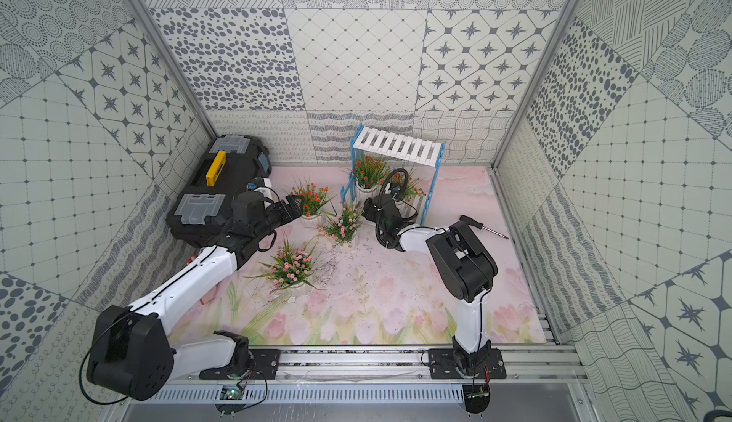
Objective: Place the baby's breath potted plants on the rack by color
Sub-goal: Adjust the baby's breath potted plant at the rack.
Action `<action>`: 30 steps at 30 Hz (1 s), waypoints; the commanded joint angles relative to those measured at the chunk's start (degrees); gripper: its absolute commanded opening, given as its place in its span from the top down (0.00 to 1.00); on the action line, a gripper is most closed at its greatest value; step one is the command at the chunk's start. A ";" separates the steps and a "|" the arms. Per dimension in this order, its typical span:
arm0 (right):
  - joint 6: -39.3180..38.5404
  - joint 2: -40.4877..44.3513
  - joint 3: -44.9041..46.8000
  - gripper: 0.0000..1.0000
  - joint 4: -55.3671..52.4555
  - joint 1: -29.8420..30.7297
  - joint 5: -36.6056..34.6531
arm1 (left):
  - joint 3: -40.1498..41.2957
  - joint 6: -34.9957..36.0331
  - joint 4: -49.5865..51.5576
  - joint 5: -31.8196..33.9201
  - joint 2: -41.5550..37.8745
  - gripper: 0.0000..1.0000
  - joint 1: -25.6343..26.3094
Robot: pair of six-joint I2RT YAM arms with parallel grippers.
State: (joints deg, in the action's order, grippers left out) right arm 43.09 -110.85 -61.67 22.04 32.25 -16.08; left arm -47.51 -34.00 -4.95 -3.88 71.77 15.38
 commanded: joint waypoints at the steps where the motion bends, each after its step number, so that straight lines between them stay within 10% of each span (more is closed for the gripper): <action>1: 2.98 -0.82 1.63 0.19 5.77 0.03 -5.31 | -0.43 0.72 -2.27 -0.17 -0.23 0.09 0.12; 19: 2.61 7.11 9.15 0.17 4.78 0.58 -16.25 | -0.28 0.29 -3.07 -0.66 0.57 0.09 0.09; 30: -10.20 15.49 6.15 0.13 -8.42 1.61 -6.14 | -5.10 2.89 3.38 0.19 2.38 0.09 0.09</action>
State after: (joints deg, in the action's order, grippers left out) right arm 38.65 -99.44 -54.61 17.34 33.01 -25.78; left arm -49.34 -33.71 -3.88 -4.03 73.45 15.38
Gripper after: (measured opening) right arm 0.866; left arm 0.910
